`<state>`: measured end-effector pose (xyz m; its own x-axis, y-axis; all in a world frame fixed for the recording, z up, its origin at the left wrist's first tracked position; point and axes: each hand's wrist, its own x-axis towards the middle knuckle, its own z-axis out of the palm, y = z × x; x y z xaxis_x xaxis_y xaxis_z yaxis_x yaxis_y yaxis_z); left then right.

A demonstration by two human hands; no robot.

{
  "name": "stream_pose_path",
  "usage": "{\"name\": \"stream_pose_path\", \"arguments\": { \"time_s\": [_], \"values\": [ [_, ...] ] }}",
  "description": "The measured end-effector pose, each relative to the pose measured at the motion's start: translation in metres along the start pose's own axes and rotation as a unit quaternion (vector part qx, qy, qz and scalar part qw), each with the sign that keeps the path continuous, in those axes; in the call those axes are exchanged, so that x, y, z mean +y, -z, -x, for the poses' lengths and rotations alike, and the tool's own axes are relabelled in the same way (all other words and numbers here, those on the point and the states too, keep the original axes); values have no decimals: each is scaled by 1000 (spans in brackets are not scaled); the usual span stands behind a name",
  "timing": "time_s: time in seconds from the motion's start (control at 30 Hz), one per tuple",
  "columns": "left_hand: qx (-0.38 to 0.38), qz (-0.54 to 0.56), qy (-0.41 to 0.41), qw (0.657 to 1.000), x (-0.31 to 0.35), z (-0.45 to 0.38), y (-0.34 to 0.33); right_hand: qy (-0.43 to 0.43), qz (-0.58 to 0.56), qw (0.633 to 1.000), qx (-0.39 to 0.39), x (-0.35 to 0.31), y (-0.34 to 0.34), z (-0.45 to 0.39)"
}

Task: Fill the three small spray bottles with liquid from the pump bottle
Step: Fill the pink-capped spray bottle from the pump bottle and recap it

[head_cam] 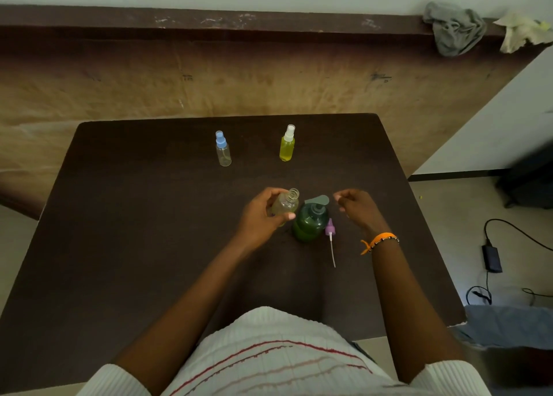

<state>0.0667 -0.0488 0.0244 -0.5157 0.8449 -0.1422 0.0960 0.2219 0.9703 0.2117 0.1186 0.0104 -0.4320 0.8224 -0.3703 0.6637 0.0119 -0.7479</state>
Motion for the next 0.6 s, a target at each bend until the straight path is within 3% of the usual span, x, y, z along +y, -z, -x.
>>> {"name": "stream_pose_path", "arguments": {
  "time_s": [0.23,0.6],
  "values": [
    [11,-57,6,998,-6,-1,-4,59,-96,994,1,-48,-7,8],
    [19,-92,-32,995,-3,0,-8,-11,-118,992,-44,-59,-41,-2]
  ]
}}
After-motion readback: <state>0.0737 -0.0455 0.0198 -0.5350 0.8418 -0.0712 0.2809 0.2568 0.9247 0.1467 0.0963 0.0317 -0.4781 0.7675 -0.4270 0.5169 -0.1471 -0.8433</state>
